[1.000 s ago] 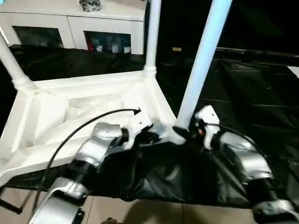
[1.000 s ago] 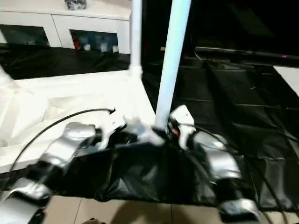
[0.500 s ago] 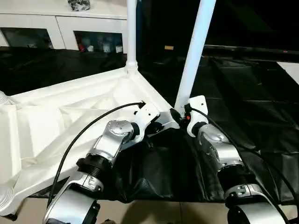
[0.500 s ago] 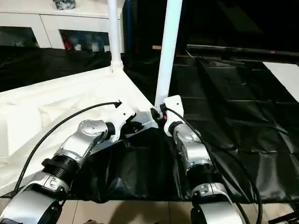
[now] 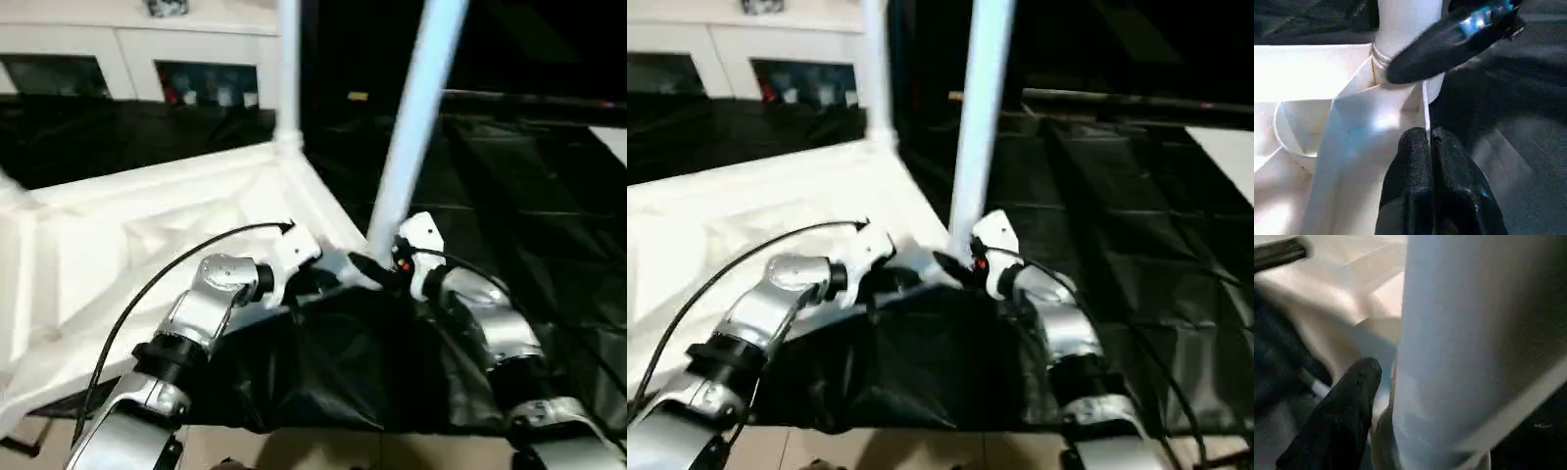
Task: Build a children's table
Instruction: Rotate leg to tighten
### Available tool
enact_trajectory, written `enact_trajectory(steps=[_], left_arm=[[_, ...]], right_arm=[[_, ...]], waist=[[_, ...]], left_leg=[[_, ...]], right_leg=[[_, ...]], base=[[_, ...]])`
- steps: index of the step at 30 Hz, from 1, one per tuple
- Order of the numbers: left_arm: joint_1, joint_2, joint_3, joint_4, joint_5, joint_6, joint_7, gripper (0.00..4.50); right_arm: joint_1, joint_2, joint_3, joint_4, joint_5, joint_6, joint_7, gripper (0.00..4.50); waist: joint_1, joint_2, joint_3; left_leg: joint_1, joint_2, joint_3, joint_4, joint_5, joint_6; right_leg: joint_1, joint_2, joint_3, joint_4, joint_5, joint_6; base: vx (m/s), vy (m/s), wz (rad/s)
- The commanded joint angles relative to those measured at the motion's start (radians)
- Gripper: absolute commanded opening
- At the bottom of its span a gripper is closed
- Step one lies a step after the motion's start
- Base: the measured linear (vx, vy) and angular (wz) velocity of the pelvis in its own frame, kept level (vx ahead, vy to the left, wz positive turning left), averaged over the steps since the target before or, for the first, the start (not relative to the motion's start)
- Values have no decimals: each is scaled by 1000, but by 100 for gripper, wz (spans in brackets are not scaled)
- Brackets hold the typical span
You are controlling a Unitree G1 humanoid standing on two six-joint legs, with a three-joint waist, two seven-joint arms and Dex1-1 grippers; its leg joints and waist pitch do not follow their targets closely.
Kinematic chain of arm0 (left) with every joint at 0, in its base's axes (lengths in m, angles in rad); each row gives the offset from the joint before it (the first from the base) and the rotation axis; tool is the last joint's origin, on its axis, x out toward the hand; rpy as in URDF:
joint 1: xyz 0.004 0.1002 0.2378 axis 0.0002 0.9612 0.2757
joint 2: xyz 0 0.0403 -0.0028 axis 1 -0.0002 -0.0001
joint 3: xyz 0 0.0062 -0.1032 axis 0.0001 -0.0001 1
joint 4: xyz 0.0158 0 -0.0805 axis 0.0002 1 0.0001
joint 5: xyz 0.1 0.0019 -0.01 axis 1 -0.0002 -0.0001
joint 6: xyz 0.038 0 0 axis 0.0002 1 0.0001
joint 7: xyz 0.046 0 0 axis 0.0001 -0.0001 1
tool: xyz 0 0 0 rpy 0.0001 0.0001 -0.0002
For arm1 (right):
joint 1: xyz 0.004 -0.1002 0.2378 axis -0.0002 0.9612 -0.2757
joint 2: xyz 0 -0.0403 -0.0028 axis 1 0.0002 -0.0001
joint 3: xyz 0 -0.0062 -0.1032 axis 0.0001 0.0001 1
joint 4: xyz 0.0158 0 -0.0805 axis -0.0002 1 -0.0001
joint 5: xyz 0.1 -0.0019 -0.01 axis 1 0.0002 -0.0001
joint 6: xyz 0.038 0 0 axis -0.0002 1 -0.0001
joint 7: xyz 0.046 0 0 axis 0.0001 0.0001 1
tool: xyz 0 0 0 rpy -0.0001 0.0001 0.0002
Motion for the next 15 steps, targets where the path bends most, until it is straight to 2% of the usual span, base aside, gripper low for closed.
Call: enact_trajectory(steps=[1,4,7,10,15], left_arm=[[-19,-25,-16,-57,-53,-49,-41,0],[-9,9,-11,-75,-64,-46,-95,0],[-4,28,-11,-81,-69,-42,-122,0],[-1,42,-14,-87,-76,-37,-139,0],[10,70,-19,-100,-83,-24,-184,0]], right_arm=[[22,4,56,-15,9,7,74,312],[63,-51,64,-98,57,32,214,312],[88,-84,80,-149,82,63,288,312],[99,-100,89,-171,95,77,324,285],[117,-128,121,-207,89,106,373,234]], waist=[[0,-5,-69],[6,-5,-65],[11,-6,-64],[14,-5,-64],[20,-6,-65]], left_leg=[[11,44,-6,-63,-172,90],[17,46,-6,-64,-211,81],[15,46,-7,-66,-221,76],[15,47,-8,-67,-227,65],[15,45,-8,-66,-214,60]], right_leg=[[53,-76,50,-64,-176,-237],[51,-75,50,-72,-236,-222],[51,-76,50,-74,-272,-210],[48,-77,49,-76,-300,-201],[49,-76,49,-75,-295,-195]], base=[[0,0,0],[0,0,0],[0,0,0],[0,0,0],[0,0,0]])
